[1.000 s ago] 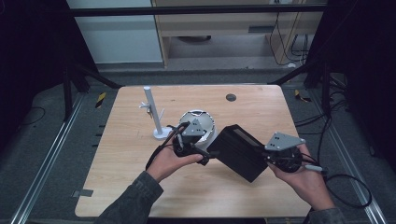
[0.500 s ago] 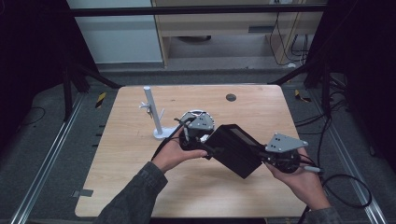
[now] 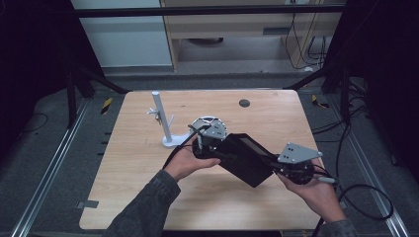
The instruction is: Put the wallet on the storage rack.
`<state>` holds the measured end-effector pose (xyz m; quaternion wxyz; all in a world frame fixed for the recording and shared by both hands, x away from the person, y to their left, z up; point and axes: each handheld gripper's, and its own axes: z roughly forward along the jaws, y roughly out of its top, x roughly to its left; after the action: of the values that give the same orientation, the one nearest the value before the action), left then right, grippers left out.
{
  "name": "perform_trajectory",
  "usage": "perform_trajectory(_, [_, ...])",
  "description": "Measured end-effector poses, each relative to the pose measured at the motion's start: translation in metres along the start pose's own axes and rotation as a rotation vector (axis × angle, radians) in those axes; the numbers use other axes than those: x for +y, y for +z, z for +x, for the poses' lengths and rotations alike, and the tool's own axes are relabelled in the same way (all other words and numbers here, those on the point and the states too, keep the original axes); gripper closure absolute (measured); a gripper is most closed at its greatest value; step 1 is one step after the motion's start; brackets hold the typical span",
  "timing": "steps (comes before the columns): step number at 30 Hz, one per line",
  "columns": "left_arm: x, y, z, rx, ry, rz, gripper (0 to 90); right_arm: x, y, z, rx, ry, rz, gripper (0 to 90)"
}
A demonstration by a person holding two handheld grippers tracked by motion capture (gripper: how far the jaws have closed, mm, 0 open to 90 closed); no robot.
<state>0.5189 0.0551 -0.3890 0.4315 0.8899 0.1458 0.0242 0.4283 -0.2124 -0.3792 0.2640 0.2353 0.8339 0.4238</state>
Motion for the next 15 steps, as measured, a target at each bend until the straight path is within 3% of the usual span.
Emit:
perform_trajectory(3, [0.002, -0.004, 0.0, -0.026, -0.039, 0.005, 74.6, -0.007, 0.002, 0.0, 0.002, 0.01, -0.004, 82.9])
perform_trajectory(4, [0.003, -0.006, -0.002, -0.016, -0.049, -0.003, 78.6, -0.012, 0.004, 0.001, -0.012, 0.011, 0.001, 80.9])
perform_trajectory(6, [0.01, -0.01, -0.006, 0.013, -0.041, 0.032, 78.9, -0.014, 0.005, 0.002, -0.012, 0.019, -0.005, 80.6])
perform_trajectory(8, [0.017, -0.014, -0.009, 0.034, -0.042, 0.031, 79.3, -0.021, 0.01, 0.006, -0.008, 0.035, 0.003, 69.2])
perform_trajectory(9, [0.024, -0.019, -0.011, 0.075, -0.039, 0.041, 79.3, -0.024, 0.012, 0.008, 0.001, 0.048, 0.011, 63.4])
perform_trajectory(10, [0.024, -0.019, -0.011, 0.075, -0.039, 0.041, 79.3, -0.024, 0.012, 0.008, 0.001, 0.048, 0.011, 63.4])
perform_trajectory(11, [0.03, -0.023, -0.012, 0.102, -0.034, 0.055, 79.3, -0.026, 0.013, 0.009, 0.013, 0.057, 0.02, 59.5])
perform_trajectory(12, [0.034, -0.027, -0.012, 0.123, -0.027, 0.065, 79.3, -0.035, 0.019, 0.015, 0.037, 0.073, 0.044, 48.2])
perform_trajectory(14, [0.042, -0.036, -0.011, 0.153, -0.025, 0.076, 79.3, -0.039, 0.023, 0.016, 0.042, 0.083, 0.056, 45.1])
perform_trajectory(15, [0.045, -0.04, -0.011, 0.168, -0.017, 0.086, 79.3, -0.049, 0.029, 0.019, 0.026, 0.109, 0.048, 34.1])
